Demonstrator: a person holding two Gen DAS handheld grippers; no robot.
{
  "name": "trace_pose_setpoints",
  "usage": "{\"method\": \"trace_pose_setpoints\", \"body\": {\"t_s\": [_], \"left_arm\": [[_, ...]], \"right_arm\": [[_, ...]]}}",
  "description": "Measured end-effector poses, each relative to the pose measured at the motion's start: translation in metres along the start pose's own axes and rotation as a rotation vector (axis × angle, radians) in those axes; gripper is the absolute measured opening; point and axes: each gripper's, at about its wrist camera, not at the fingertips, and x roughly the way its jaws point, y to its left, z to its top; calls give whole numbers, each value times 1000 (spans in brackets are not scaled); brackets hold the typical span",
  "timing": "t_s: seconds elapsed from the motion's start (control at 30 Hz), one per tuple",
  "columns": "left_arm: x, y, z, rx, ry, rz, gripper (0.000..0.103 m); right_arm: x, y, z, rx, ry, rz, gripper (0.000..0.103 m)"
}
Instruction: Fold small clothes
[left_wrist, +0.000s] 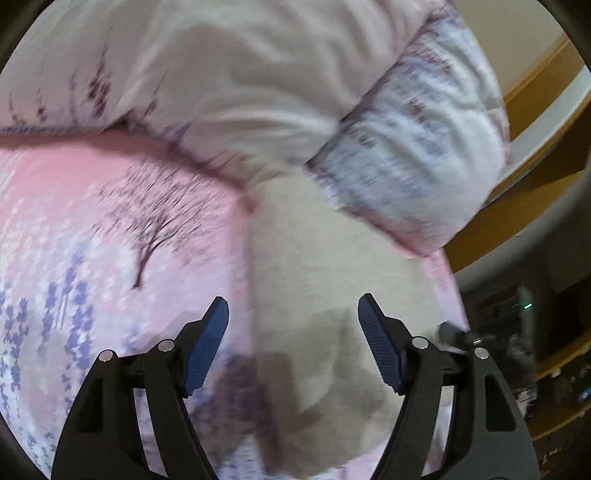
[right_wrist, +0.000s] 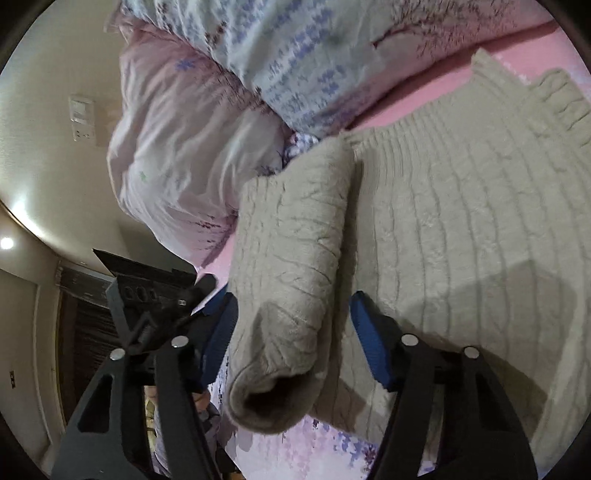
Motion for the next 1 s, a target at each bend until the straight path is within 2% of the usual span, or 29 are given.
{"method": "trace_pose_setpoints", "body": {"t_s": [0.1, 0.13, 0.17, 0.3, 0.43, 0.47, 0.5, 0.53, 0.6, 0.77, 0.9, 1.0], "left_arm": [[9, 8, -3, -17, 17, -21, 73], [11, 8, -2, -24, 21, -33, 73], [14, 6, -1, -26, 28, -47, 73], [25, -5, -3, -3, 67, -85, 73], [32, -13, -10, 9, 82, -89, 70], [31, -12, -10, 9, 80, -89, 70], [31, -12, -10, 4, 81, -89, 70], [30, -12, -10, -2, 83, -90, 71], [29, -11, -10, -16, 82, -95, 71], [24, -16, -10, -23, 61, -118, 75], [18, -33, -10, 11, 24, -143, 77], [16, -44, -12, 25, 7, -189, 77]], "right_arm": [[1, 2, -2, -4, 2, -11, 60], [1, 2, -2, 1, 10, -4, 56], [3, 3, -3, 6, 31, 20, 47], [14, 3, -3, 21, 63, 17, 47], [20, -4, 4, 82, 45, 75, 46], [21, -4, 5, 77, 43, 68, 38], [24, -3, 6, 62, 39, 45, 19], [25, -3, 6, 57, 38, 41, 19], [24, 0, 5, 29, 15, 33, 16], [-8, 30, 4, -133, -105, -27, 15], [-32, 57, 2, -276, -182, -133, 15], [-58, 70, -3, -364, -270, -238, 15]]}}
